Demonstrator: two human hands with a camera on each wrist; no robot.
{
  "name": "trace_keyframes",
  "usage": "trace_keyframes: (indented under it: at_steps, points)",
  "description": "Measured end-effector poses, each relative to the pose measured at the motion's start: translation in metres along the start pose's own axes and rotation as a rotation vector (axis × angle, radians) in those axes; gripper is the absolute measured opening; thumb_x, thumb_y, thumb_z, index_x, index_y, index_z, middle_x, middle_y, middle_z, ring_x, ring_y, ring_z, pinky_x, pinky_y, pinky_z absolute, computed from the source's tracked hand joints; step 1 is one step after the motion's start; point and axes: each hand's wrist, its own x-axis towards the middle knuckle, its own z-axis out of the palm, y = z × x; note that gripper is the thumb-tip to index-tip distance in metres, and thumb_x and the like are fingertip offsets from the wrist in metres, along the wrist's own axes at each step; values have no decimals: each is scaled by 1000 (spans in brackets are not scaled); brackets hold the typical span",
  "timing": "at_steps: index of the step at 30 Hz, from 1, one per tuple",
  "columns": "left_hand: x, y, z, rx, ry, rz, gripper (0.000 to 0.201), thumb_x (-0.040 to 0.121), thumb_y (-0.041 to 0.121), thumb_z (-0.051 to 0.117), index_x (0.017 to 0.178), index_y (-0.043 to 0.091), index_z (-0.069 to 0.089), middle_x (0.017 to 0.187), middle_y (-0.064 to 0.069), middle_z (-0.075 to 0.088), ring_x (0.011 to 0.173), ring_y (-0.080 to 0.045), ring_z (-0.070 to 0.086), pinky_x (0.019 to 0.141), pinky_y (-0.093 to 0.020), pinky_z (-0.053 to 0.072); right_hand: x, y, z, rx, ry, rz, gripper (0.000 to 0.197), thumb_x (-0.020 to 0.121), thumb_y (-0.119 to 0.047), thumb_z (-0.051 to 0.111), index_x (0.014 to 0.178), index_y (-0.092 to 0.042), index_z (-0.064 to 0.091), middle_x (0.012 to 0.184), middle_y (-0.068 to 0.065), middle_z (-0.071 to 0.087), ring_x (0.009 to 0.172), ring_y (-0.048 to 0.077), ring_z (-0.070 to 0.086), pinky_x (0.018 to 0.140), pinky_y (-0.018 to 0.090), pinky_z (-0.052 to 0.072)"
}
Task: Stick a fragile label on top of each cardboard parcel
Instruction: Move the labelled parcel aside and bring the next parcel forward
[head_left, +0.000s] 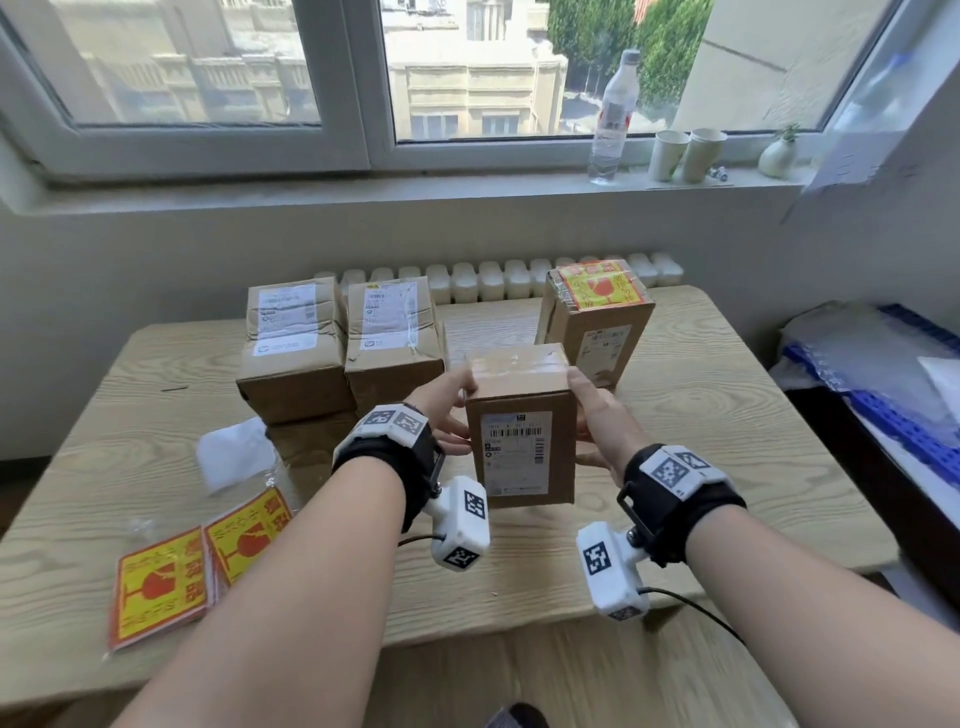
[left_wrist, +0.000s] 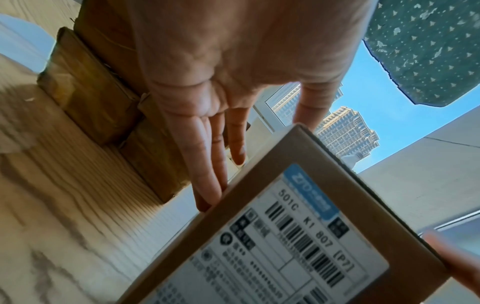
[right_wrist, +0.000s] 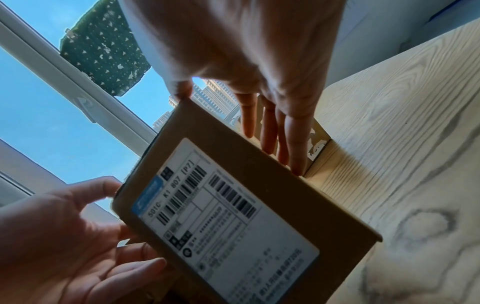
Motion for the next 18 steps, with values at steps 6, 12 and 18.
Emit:
trace_keyframes:
  at_steps: [6, 12, 18]
  points:
    - [4, -1, 2, 44, 31, -14, 30, 83, 10, 55, 111, 2, 51, 102, -24, 62, 81, -33, 64, 86, -34, 53, 20, 1, 4, 24, -40, 33, 17, 89, -30, 47, 95, -17, 56, 102, 9, 59, 96, 24, 61, 65, 33, 53]
    - [17, -2, 5, 119, 91, -47, 42, 90, 28, 62, 122, 3, 50, 94, -19, 64, 79, -27, 66, 66, -30, 57, 38, 7, 2, -109, -62, 74, 14, 86, -30, 48, 87, -17, 52, 96, 8, 59, 97, 30, 62, 92, 44, 50]
    - [19, -3, 7, 172, 85, -74, 45, 88, 26, 65, 124, 1, 52, 105, -21, 66, 76, -26, 67, 53, -26, 56, 45, 7, -3, -203, -65, 107, 10, 86, -24, 46, 86, -14, 49, 96, 10, 61, 92, 31, 66, 81, 37, 46]
